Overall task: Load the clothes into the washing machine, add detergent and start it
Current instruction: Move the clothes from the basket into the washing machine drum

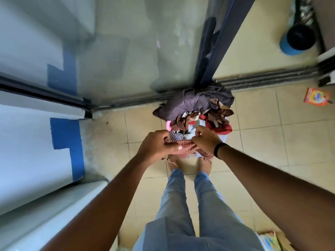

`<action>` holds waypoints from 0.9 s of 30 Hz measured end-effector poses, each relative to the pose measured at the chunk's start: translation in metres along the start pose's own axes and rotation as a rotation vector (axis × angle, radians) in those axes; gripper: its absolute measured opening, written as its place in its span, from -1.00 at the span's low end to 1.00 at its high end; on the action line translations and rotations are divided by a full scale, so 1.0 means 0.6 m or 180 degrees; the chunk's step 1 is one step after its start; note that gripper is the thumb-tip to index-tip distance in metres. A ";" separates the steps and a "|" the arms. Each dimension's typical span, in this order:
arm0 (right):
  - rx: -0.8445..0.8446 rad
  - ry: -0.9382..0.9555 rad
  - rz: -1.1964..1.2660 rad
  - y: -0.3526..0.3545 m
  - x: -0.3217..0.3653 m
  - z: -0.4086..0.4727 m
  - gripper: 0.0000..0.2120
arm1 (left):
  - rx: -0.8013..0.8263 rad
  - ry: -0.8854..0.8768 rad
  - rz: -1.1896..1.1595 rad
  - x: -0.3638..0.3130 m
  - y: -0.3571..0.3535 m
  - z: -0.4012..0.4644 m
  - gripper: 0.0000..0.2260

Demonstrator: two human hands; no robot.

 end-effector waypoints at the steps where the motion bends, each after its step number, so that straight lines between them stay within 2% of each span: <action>1: 0.0060 0.0044 0.0138 0.023 0.005 -0.018 -0.78 | 0.0024 -0.0109 0.0158 -0.029 0.019 -0.016 -0.61; 4: 0.0702 0.0113 0.0600 0.088 0.035 -0.085 -0.76 | -0.0191 -0.0304 0.0456 -0.096 0.067 -0.051 -0.71; 6: 0.0917 0.0027 0.0425 0.127 0.040 -0.126 -0.48 | -0.0374 -0.0347 0.0476 -0.136 0.089 -0.067 -0.76; 8: 0.0895 0.0056 0.0451 0.157 0.028 -0.151 -0.09 | -0.0606 -0.0484 0.0290 -0.177 0.102 -0.079 -0.77; 9: 0.0974 -0.0011 0.0547 0.168 0.030 -0.168 -0.01 | -0.0719 -0.0561 0.0164 -0.194 0.103 -0.084 -0.77; 10: 0.1043 -0.0051 0.0608 0.181 0.031 -0.188 -0.06 | -0.0852 -0.0661 0.0031 -0.216 0.106 -0.092 -0.76; 13: 0.1059 -0.0253 0.0771 0.219 0.026 -0.248 -0.50 | -0.1227 -0.0783 -0.0314 -0.275 0.111 -0.114 -0.83; 15: 0.0975 -0.0359 0.0957 0.238 0.002 -0.263 -0.69 | -0.1419 -0.0889 -0.0370 -0.306 0.113 -0.119 -0.84; 19: 0.1203 -0.0283 0.1664 0.282 -0.007 -0.301 -0.71 | -0.1443 -0.0921 -0.0509 -0.353 0.118 -0.119 -0.85; 22: 0.1373 -0.0014 0.2468 0.303 -0.005 -0.319 -0.75 | -0.1625 -0.0922 -0.0603 -0.379 0.130 -0.123 -0.74; 25: 0.1047 0.0287 0.3025 0.309 0.011 -0.316 -0.76 | -0.1833 -0.0905 -0.0781 -0.379 0.141 -0.129 -0.63; 27: 0.0800 0.0326 0.3376 0.311 0.031 -0.314 -0.88 | -0.1941 -0.0814 -0.0907 -0.371 0.145 -0.138 -0.61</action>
Point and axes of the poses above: each hand's wrist, its own z-axis towards the middle knuckle, its own y-axis out of the back of the hand, x = y × z, the point moved 1 cm from there along z, towards the middle knuckle, and after that the axes turned 5 degrees about z, right-handed, at the moved point
